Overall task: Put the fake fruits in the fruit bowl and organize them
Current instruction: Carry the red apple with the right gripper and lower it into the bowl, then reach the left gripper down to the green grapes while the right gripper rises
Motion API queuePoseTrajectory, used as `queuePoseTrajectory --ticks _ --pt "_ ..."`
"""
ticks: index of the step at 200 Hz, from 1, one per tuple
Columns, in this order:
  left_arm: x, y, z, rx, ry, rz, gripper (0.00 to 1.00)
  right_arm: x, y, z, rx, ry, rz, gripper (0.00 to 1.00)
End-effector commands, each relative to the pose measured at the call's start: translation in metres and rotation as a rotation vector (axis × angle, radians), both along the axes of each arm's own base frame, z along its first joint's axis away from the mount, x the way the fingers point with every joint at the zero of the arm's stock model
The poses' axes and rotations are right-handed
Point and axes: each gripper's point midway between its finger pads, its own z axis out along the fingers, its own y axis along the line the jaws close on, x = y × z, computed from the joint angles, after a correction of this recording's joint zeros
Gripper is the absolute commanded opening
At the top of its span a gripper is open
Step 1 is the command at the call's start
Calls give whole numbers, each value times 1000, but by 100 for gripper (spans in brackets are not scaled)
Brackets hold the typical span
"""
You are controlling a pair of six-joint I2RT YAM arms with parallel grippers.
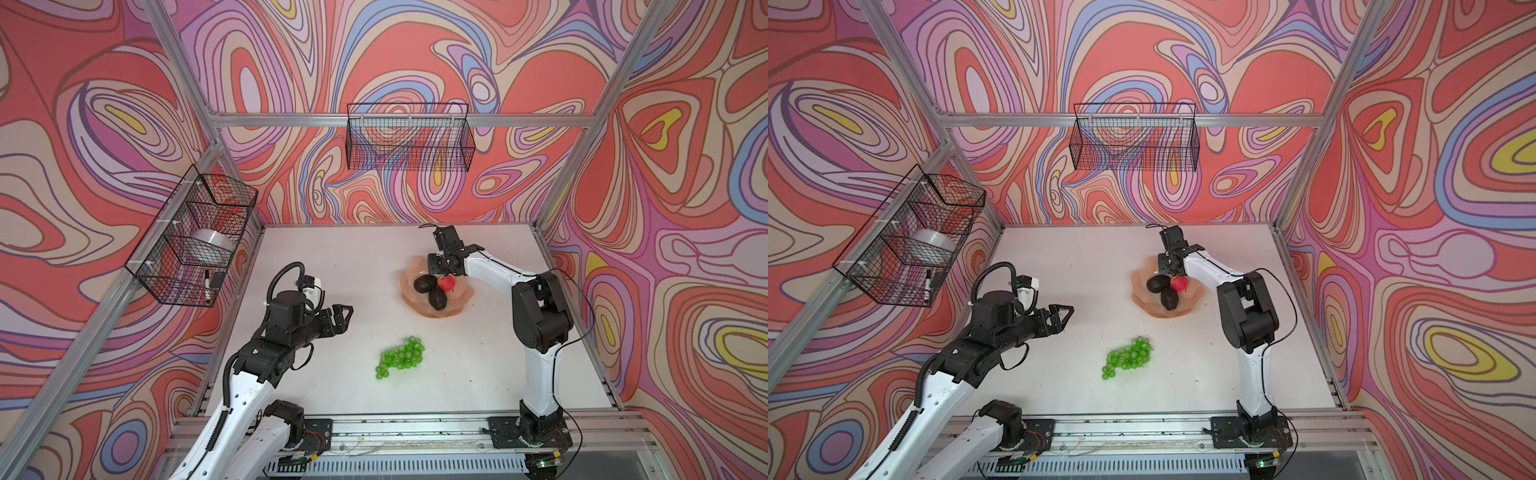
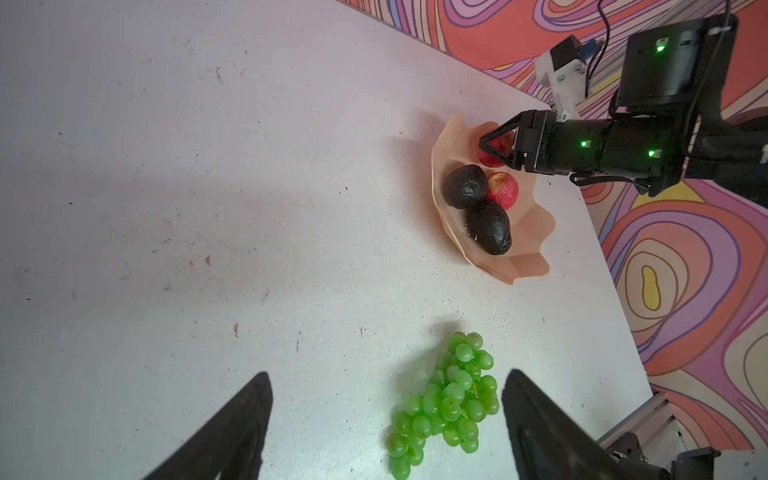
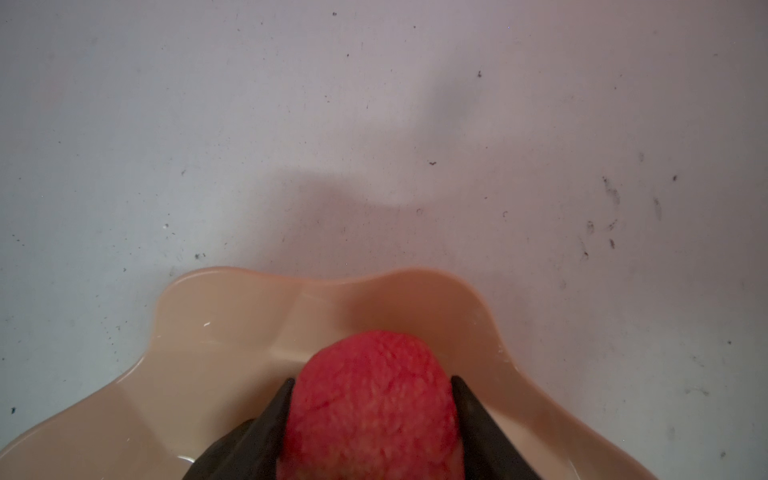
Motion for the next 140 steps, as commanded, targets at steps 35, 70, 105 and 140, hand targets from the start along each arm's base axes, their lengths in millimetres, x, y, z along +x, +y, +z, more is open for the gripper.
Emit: queuePoseTrajectory --ticks 35,70,105,140 --pt "-3 -32 -14 92 23 -128 84 -6 0 -15 7 26 -6 60" --pt "-6 -57 -36 179 89 -229 83 -7 1 -11 19 19 -3 66" --pt "-10 -87 -50 258 68 -365 83 -8 2 9 39 -14 3 75" --pt "-23 -123 -67 306 66 -541 83 -11 -3 76 87 -152 -11 84"
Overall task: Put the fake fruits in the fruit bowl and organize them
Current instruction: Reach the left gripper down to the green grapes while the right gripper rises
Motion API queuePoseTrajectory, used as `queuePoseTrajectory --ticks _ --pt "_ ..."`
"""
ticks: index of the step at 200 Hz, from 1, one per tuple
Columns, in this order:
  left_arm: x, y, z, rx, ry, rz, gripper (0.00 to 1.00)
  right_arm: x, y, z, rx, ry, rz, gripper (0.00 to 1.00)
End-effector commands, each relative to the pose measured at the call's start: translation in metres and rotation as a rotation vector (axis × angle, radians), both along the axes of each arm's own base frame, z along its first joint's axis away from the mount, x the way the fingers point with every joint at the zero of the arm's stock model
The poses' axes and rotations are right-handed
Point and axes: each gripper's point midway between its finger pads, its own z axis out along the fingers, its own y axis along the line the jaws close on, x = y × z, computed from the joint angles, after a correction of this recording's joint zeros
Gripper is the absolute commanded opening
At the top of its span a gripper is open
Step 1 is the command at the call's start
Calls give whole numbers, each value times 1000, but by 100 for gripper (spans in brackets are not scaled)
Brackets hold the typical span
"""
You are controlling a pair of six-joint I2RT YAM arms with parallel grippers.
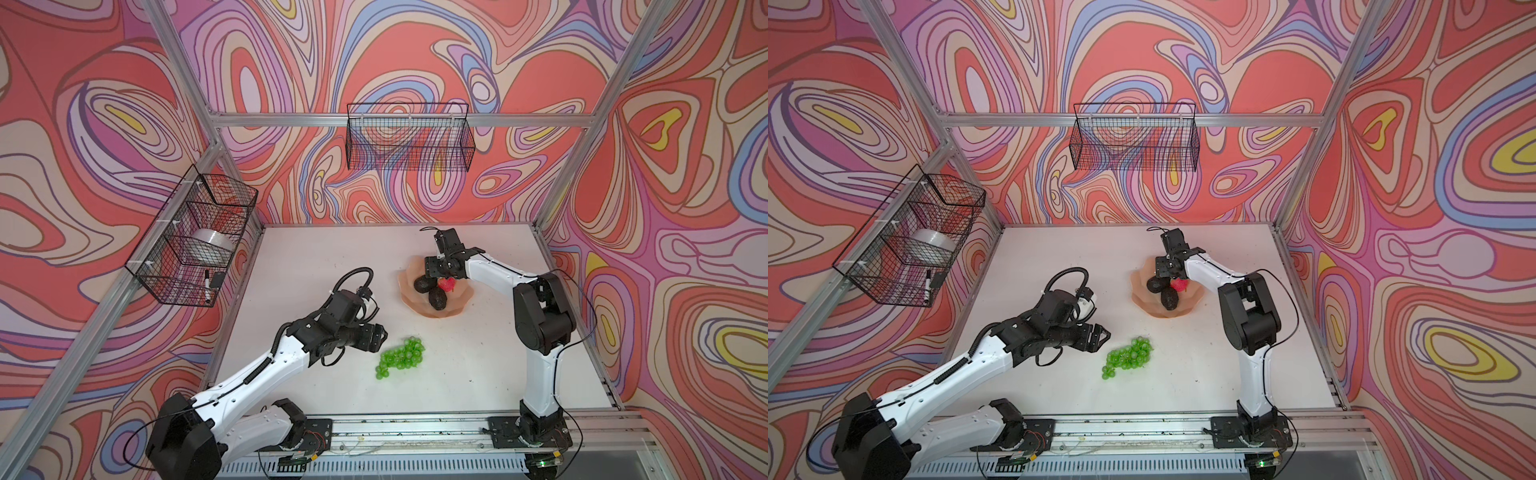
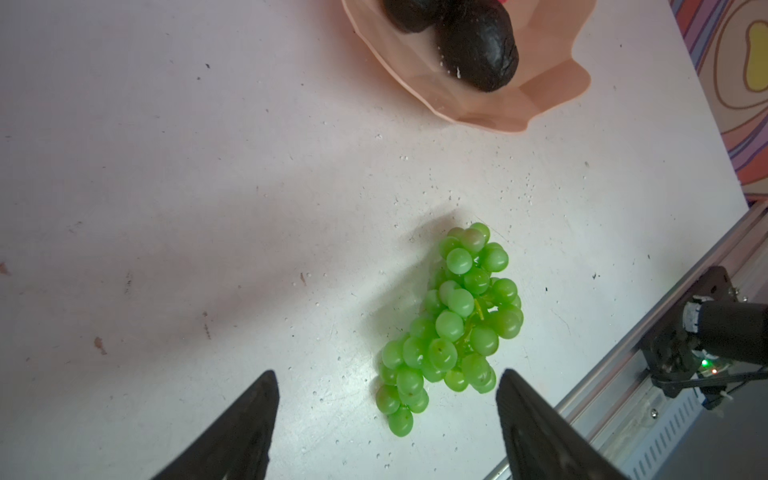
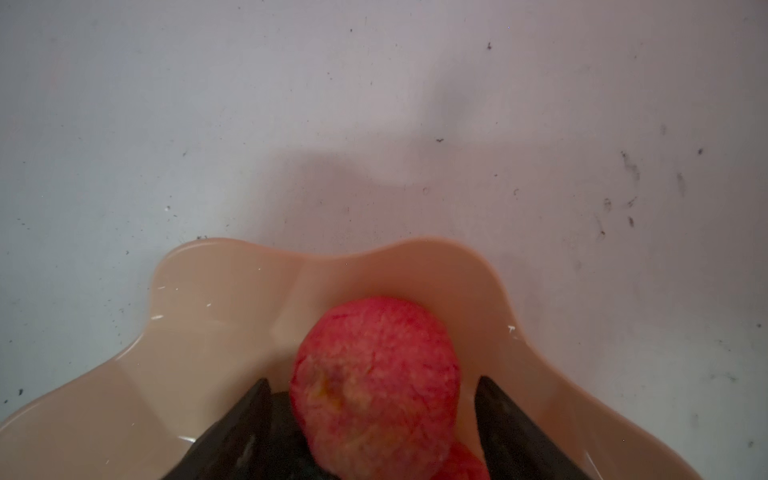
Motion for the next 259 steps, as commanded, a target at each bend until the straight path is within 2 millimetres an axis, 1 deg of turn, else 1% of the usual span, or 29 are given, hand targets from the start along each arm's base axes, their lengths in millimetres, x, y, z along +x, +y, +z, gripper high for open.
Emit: queuePoseTrajectory --ticks 1,13,17,19,25,39,53,71,82,93,121,148,162,174,199,216,229,259 --pt "0 -25 5 17 -63 -133 83 1 -1 74 62 -158 -13 85" --pt "-5 -36 -4 51 -52 -189 84 -6 -6 100 81 -207 -24 86" --pt "-6 -39 -7 62 -46 -205 85 -7 -7 100 81 -207 -29 87" --pt "-7 -40 -8 67 -45 -213 85 -11 -8 113 92 -233 -29 88" --pt "-9 -44 -13 85 -32 -237 85 -17 -11 126 104 -258 -34 88" --pt "-13 -53 -25 129 -3 -283 86 -32 -19 145 125 -294 -46 90" --pt "-16 -61 -36 171 21 -321 86 -49 -26 157 143 -320 -60 92" --pt "-22 -72 -49 182 56 -371 88 -69 -36 162 151 -330 -77 93" --pt "-27 -77 -54 173 78 -398 92 -78 -43 162 143 -328 -87 93" --pt "-31 -81 -60 177 94 -418 100 -87 -49 161 131 -324 -99 93" --pt "-35 -82 -79 215 144 -430 100 -102 -59 162 117 -329 -115 93" --pt "-34 -82 -94 256 194 -417 100 -107 -62 164 114 -336 -119 93" --pt "-33 -83 -100 268 211 -410 94 -107 -63 166 111 -344 -120 94" --pt "-31 -85 -103 270 223 -402 85 -107 -63 168 112 -349 -118 93" --pt "-30 -87 -103 273 231 -400 65 -108 -65 170 102 -355 -122 93" --pt "-27 -84 -95 281 194 -402 56 -110 -66 172 101 -362 -121 93" --pt "-23 -84 -81 265 145 -411 49 -111 -68 173 100 -365 -125 93" --pt "-7 -87 -29 169 20 -380 41 -113 -70 176 105 -375 -134 93"
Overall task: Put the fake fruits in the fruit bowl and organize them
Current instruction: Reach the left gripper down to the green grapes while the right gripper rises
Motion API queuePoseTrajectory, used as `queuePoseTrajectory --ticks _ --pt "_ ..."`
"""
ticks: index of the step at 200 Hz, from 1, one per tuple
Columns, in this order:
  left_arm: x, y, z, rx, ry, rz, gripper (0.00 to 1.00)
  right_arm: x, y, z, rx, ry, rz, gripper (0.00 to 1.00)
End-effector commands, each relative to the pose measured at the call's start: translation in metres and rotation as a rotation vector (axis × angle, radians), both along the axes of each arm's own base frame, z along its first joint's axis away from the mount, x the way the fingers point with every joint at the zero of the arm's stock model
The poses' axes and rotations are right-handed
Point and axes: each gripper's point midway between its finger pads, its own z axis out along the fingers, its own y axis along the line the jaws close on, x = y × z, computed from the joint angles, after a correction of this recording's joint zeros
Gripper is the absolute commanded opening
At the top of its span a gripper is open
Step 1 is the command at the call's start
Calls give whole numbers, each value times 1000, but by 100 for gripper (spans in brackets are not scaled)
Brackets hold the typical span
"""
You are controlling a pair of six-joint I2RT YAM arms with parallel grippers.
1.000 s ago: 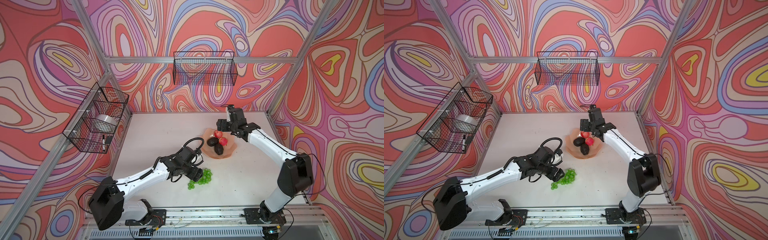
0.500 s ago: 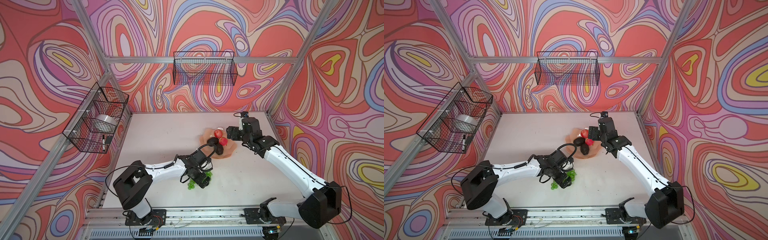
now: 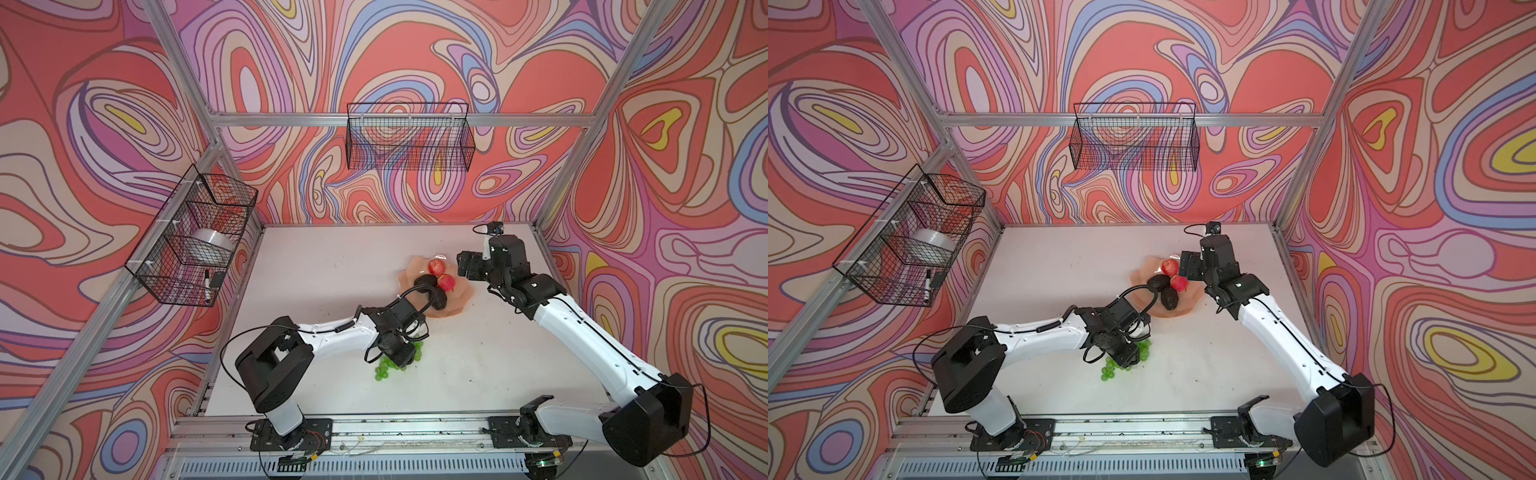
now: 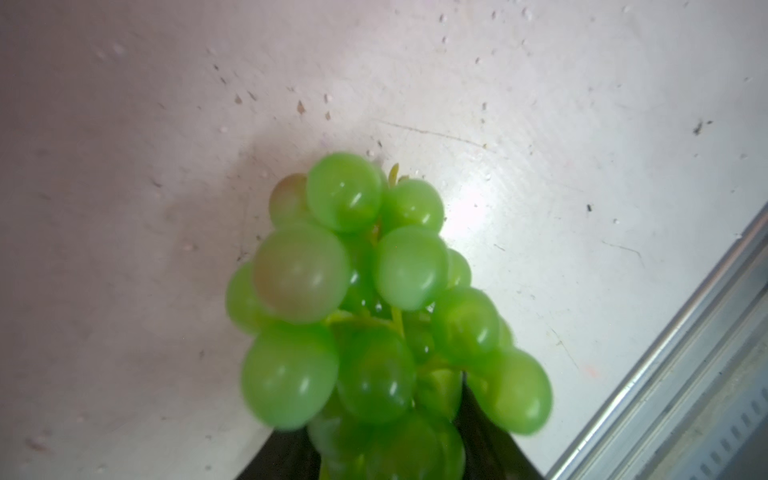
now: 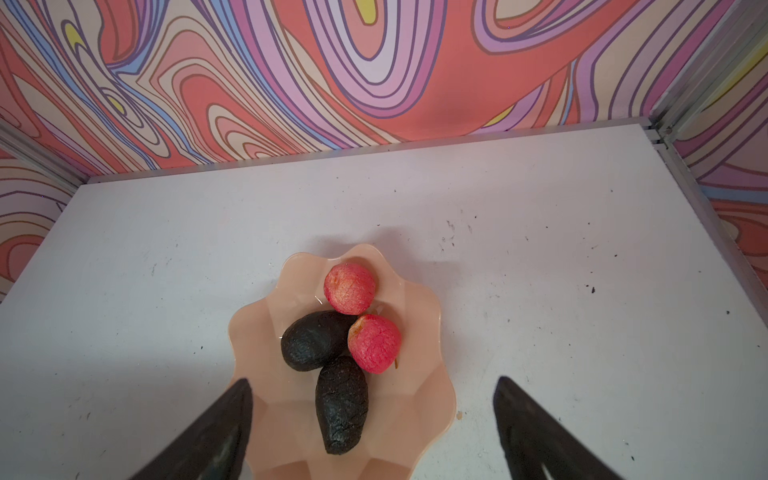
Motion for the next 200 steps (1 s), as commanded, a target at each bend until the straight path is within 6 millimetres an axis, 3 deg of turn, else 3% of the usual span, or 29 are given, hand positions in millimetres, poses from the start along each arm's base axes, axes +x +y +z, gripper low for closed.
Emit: queuePoseTrajectory --ticks 1,50,65,80,98,118,142,157,200 --pt "18 -1 52 -91 -119 12 41 -5 -6 2 -5 -9 -17 93" --pt "63 -11 130 -229 -305 63 41 -11 -8 4 9 -13 -25 94" --pt "79 -20 145 -248 -331 58 41 -13 -10 5 6 -13 -27 94" --pt "84 -22 146 -207 -316 32 45 -18 -14 5 -2 -9 -37 94" --pt "72 -21 129 -179 -245 -4 67 -26 -16 4 4 -5 -38 94" --pt "50 -15 97 -143 -137 -10 81 -32 -20 0 4 4 -46 94" --pt "28 -2 56 -41 -69 34 87 -36 -23 -2 3 10 -53 94" --pt "22 -3 42 -48 -22 81 90 -38 -23 -2 6 10 -55 94" --pt "26 -5 6 19 7 162 98 -41 -24 -1 8 11 -54 94"
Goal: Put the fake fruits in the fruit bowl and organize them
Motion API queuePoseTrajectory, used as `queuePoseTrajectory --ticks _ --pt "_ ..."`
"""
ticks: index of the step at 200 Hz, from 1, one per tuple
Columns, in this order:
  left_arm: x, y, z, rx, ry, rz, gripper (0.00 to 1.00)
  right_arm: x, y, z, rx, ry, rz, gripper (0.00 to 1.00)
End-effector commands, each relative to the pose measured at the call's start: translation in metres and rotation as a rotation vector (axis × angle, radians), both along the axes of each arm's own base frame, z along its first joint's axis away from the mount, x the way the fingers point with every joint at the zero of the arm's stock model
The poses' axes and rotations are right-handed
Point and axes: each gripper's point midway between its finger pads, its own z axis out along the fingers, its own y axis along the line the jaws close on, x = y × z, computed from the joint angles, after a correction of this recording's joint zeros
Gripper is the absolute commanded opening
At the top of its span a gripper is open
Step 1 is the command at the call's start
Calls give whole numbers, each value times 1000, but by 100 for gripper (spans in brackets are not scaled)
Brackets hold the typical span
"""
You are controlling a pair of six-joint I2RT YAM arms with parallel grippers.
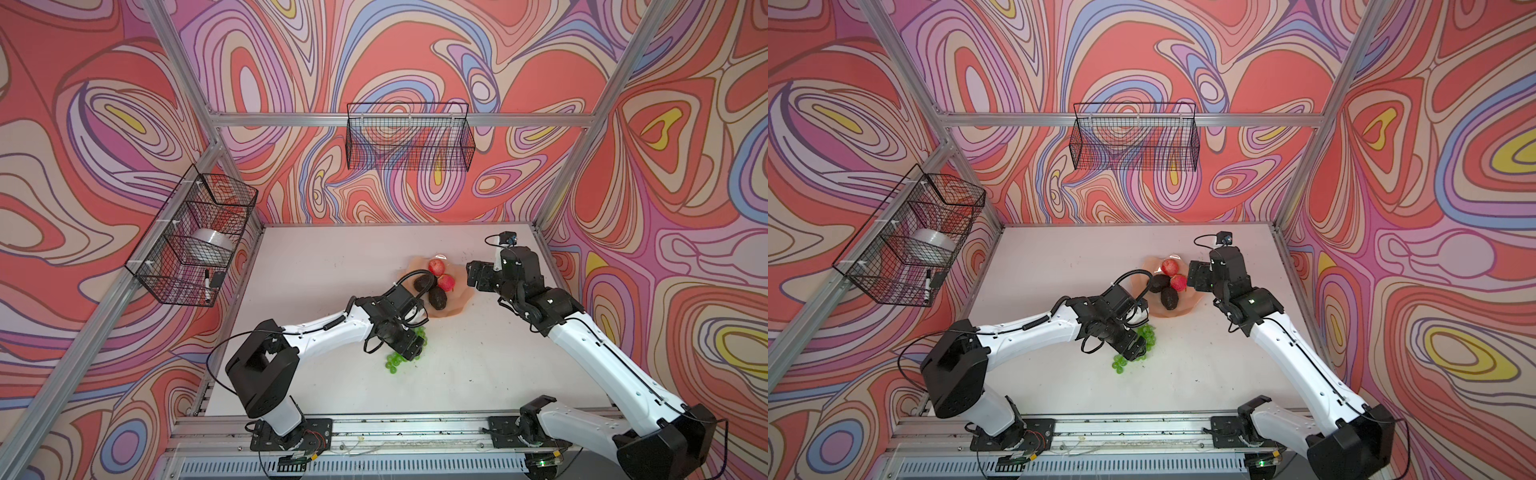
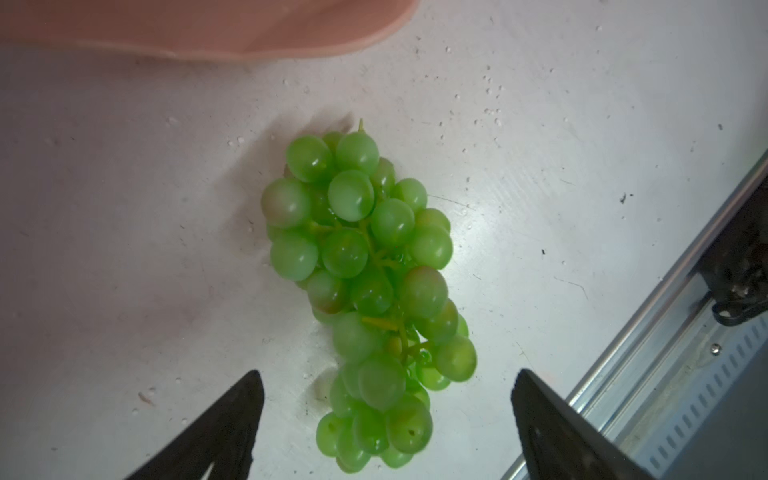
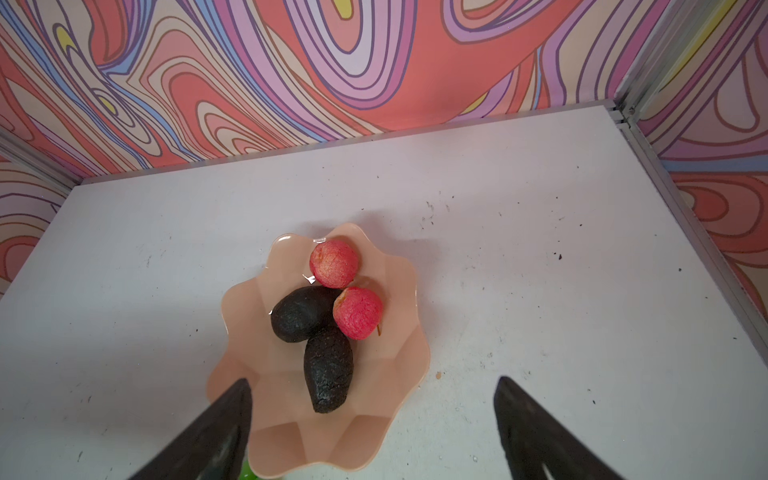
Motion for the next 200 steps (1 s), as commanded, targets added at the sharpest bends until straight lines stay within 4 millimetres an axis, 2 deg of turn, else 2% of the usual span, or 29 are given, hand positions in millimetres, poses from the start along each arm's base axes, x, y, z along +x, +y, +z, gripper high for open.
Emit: queuePoseTrajectory --ticks 1,50,81,113,136,146,171,200 --pt "7 -4 -16 35 7 71 99 -6 -5 0 1 0 -16 94" --pt "15 -6 -44 95 25 128 100 -12 -9 1 -2 -3 -21 94" --pt "15 -9 -53 89 41 156 98 -12 -9 0 -2 -3 -21 94" --pt "13 -11 -56 72 60 166 83 -12 -9 -1 -4 -3 -23 94" --pt "9 -7 -55 83 69 162 58 -11 -9 -1 -5 -4 -21 94" --pt "7 -4 -54 89 70 158 50 -11 -8 -1 -5 -5 -19 94" --pt "6 3 -43 93 45 154 43 -9 -6 -1 1 -5 -15 94" --pt "8 13 -14 81 -28 144 40 -8 -5 -3 4 -2 -14 94"
